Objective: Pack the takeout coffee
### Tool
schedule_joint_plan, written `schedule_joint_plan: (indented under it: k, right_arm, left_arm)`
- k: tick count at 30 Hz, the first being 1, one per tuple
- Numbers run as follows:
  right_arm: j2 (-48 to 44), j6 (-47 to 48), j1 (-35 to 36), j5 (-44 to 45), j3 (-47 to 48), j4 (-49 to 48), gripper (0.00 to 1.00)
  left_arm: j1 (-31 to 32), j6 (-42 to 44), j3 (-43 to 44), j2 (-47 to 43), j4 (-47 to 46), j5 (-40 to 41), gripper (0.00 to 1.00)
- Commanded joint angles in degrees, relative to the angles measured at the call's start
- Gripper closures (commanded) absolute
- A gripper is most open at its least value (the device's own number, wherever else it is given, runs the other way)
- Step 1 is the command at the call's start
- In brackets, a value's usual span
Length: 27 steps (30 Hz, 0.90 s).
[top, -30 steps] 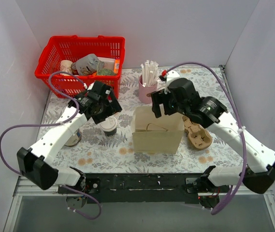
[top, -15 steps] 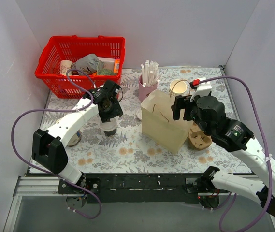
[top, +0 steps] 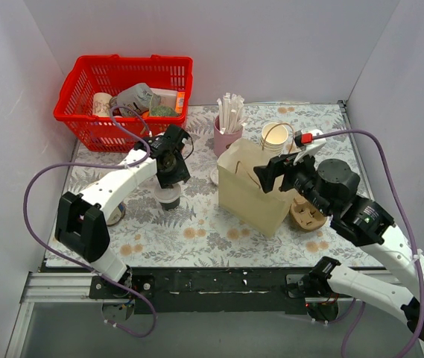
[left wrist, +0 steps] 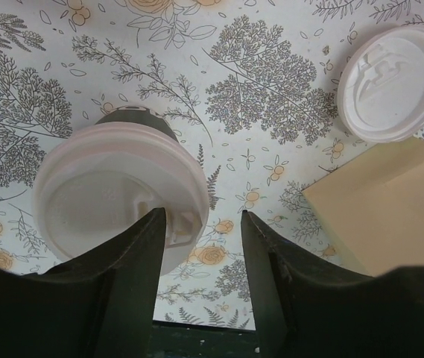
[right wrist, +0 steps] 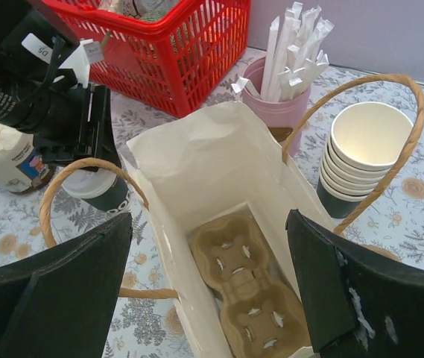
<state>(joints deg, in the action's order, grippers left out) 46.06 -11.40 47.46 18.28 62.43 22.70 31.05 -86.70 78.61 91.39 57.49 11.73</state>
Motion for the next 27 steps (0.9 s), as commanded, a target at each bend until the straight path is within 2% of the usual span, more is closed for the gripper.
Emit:
schedule_joint_plan:
  k: [1, 9, 17, 27]
  right_arm:
    - [-2.5, 1.1, -0.1, -2.1, -2.5, -8.0, 0.09]
    - [-5.6, 0.8, -0.1, -0.4, -4.5, -9.6, 0.09]
    - [-6.0, 0.8, -0.1, -0.6, -4.2, -9.2, 0.09]
    - [-6.6, 0.9, -0.1, 1.1, -5.0, -9.0, 0.09]
  left_arm:
    - [0.9, 0.4, 2.1, 0.4, 1.3, 2.9, 0.57]
    - [2.4, -0.9, 4.9, 4.2, 8.6, 7.6, 0.63]
    - [3.2, -0.2, 5.4, 6.8, 9.4, 7.3, 0.66]
    - [3.8, -0.1, 6.2, 7.0, 10.1, 6.3, 0.82]
